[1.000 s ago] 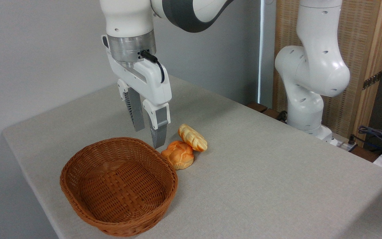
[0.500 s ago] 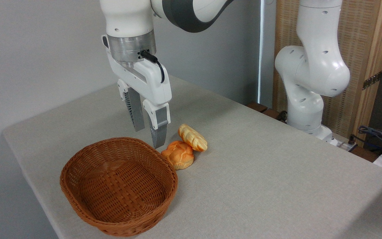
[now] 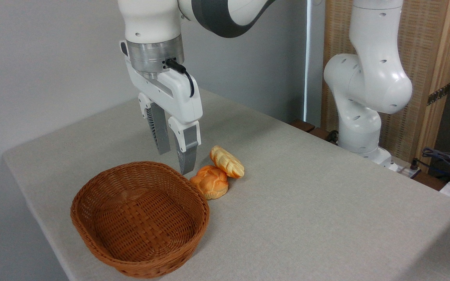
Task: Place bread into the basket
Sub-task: 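Lower the gripper down onto the round orange bun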
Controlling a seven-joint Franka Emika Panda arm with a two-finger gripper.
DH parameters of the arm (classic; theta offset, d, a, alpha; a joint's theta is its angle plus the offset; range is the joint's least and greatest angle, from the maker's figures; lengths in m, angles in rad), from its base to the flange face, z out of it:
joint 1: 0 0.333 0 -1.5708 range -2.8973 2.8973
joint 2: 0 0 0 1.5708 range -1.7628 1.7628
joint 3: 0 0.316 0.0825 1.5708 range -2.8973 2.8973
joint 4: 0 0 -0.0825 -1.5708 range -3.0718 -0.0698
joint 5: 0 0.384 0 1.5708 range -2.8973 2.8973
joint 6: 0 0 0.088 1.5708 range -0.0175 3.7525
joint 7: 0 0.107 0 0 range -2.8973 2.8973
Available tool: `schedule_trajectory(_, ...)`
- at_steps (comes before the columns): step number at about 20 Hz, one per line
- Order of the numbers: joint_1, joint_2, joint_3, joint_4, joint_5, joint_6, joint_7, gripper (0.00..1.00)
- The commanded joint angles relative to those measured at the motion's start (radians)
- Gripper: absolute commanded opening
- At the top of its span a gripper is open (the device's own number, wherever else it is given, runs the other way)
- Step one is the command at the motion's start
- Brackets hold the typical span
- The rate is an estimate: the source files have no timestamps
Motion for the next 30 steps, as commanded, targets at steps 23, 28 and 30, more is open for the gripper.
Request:
schedule_trajectory(23, -0.056, -0.144, -0.001, -0.278, -0.003, 0.008, -0.002, 1.00)
schedule_trajectory(28, -0.082, -0.118, -0.002, -0.315, -0.003, 0.054, 0.005, 1.00)
schedule_trajectory(30, -0.082, -0.107, -0.002, -0.317, -0.003, 0.054, 0.006, 1.00)
